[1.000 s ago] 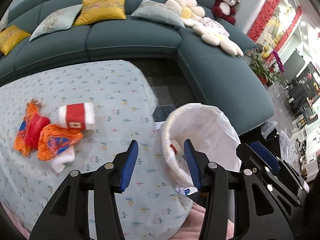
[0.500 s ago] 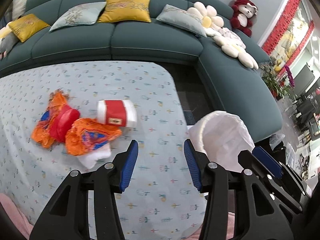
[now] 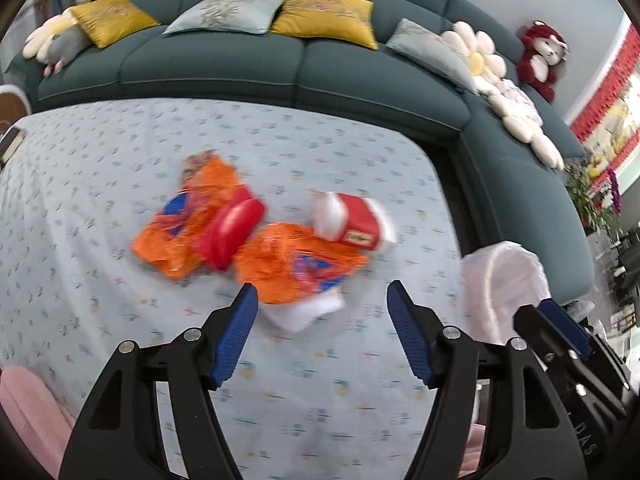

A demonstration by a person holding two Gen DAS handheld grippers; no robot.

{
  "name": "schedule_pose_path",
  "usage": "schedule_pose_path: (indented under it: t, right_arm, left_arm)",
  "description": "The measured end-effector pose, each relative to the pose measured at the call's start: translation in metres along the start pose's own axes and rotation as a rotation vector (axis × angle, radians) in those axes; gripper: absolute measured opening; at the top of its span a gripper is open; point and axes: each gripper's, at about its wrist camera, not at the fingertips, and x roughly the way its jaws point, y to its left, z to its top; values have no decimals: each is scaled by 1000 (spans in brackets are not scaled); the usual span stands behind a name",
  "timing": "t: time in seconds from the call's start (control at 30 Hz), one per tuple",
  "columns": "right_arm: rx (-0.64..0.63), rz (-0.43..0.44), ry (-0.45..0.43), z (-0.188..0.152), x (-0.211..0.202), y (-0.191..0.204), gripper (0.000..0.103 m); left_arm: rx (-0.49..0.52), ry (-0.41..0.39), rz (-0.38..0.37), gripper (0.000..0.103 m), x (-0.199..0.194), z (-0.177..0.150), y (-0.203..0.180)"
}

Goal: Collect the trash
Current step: 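Move both open tools back over the orange plastic bags on the table, then grasp the orange plastic bag with the left tool while the right grasps the orange wrapper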

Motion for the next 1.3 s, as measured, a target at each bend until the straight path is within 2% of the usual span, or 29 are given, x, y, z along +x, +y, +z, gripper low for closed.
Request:
schedule_pose_path:
  t: [0.17,0.4,0.6,1.0,1.03,1.17,1.27,1.3]
  right_arm:
    - [-28,26,33,0,18,28,39]
    - [-84,51,89,-1,51,67,39]
    - [-113,58,142,0,86,95,39]
    - [-145,41,237,0,145,118,39]
    - [-146,37,245,0,149,118,39]
    - [-153,29,267,-4,159,117,35]
    - [-158,32,283,-6,165,116,25]
    - [-159,32,286,-7,166,115,21]
  left_arm:
    - [-40,16,38,63,7,0,41]
    - [-14,40,93,63,22,2,81]
    - [-14,77,100,63,43,7,113]
    - [36,139,77,63,89,17,130]
    - [42,147,79,62,93,17,130]
    - [39,177,62,43,106,16,133]
    - [36,183,67,28,109,14,133]
    - [34,184,68,27,109,14,133]
